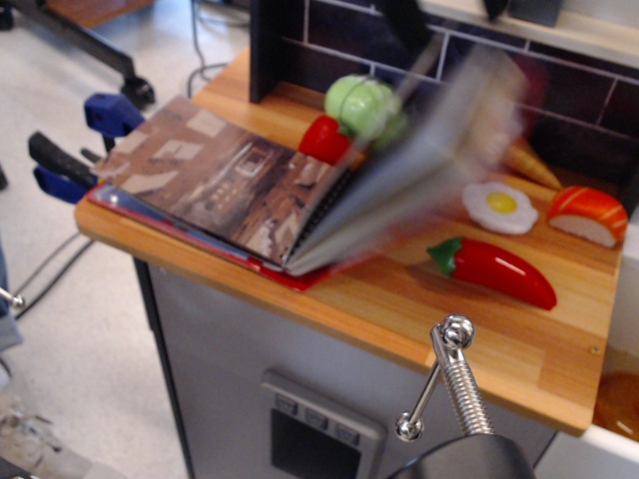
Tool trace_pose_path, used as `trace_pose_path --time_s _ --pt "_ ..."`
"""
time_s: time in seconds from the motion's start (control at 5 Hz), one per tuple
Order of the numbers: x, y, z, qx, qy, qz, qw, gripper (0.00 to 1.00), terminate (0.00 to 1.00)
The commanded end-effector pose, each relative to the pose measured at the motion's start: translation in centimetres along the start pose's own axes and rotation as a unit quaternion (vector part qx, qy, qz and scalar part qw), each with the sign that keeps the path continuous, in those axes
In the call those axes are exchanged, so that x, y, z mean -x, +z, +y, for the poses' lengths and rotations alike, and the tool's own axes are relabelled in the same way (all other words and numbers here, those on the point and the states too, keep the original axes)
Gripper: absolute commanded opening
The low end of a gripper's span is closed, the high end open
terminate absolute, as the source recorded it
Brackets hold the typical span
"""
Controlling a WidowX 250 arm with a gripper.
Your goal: Open book
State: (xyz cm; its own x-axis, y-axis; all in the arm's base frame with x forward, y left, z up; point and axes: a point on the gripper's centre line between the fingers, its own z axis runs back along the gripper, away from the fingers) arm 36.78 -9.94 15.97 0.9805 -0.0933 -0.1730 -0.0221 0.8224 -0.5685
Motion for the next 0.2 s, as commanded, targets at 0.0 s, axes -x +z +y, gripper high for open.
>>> trace_pose_path --time_s 0.0 --pt "-0.56 -5.88 -4.13 -0.023 -0.012 -0.049 0.9985 1.0 1.0"
